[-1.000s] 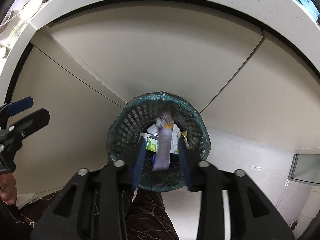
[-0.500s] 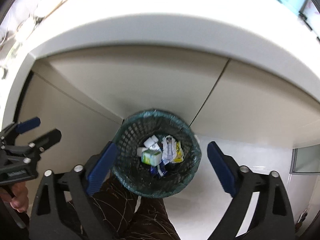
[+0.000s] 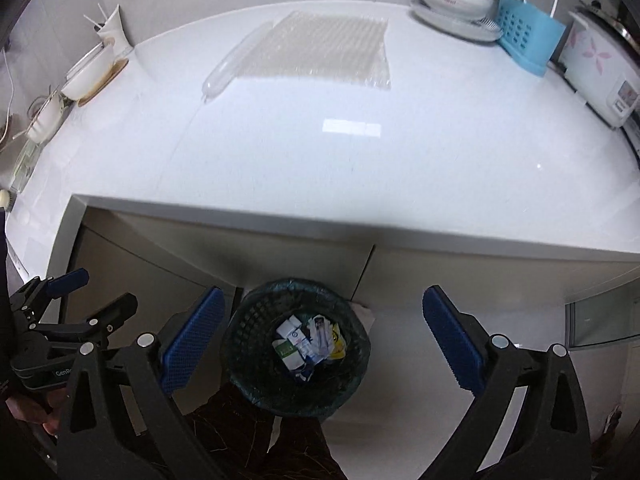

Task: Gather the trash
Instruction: 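Raise both tools back up toward the counter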

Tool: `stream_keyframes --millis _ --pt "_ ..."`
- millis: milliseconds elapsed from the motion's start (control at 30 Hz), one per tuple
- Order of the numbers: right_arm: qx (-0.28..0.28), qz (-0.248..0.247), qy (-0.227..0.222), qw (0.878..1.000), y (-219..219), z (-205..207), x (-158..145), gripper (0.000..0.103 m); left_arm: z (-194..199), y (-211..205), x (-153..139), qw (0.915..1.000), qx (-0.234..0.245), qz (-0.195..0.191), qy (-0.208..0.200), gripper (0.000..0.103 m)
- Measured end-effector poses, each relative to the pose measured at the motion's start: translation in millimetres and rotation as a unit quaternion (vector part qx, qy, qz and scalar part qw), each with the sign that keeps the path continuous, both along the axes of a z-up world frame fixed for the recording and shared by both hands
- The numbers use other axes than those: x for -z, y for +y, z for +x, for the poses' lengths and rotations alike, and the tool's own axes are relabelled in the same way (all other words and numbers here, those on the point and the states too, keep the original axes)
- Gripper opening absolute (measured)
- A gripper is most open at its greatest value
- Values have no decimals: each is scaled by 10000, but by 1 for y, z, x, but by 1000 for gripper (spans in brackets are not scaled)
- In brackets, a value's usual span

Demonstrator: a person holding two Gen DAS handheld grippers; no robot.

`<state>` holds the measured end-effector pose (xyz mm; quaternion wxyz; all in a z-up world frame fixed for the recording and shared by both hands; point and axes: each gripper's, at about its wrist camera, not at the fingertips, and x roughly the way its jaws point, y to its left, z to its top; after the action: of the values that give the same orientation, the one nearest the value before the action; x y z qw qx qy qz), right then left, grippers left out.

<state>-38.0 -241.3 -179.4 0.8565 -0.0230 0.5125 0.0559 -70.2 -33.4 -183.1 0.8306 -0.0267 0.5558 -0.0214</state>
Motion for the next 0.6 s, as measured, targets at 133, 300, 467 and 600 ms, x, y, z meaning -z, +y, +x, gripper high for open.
stream_keyframes --millis 133,300,467,600 --pt "98 0 -125 9999 -3 4 -27 95 7 -2 -21 9999 49 -17 -117 97" --pt "231 60 -287 9993 -9 17 -56 95 19 -6 -52 9995 135 14 -285 97" --pt "332 59 -465 9983 -11 30 -78 95 37 -8 -90 9987 202 -26 -476 97" --pt "400 46 -587 9975 -12 43 -96 95 51 -11 -110 9980 260 -12 -571 97"
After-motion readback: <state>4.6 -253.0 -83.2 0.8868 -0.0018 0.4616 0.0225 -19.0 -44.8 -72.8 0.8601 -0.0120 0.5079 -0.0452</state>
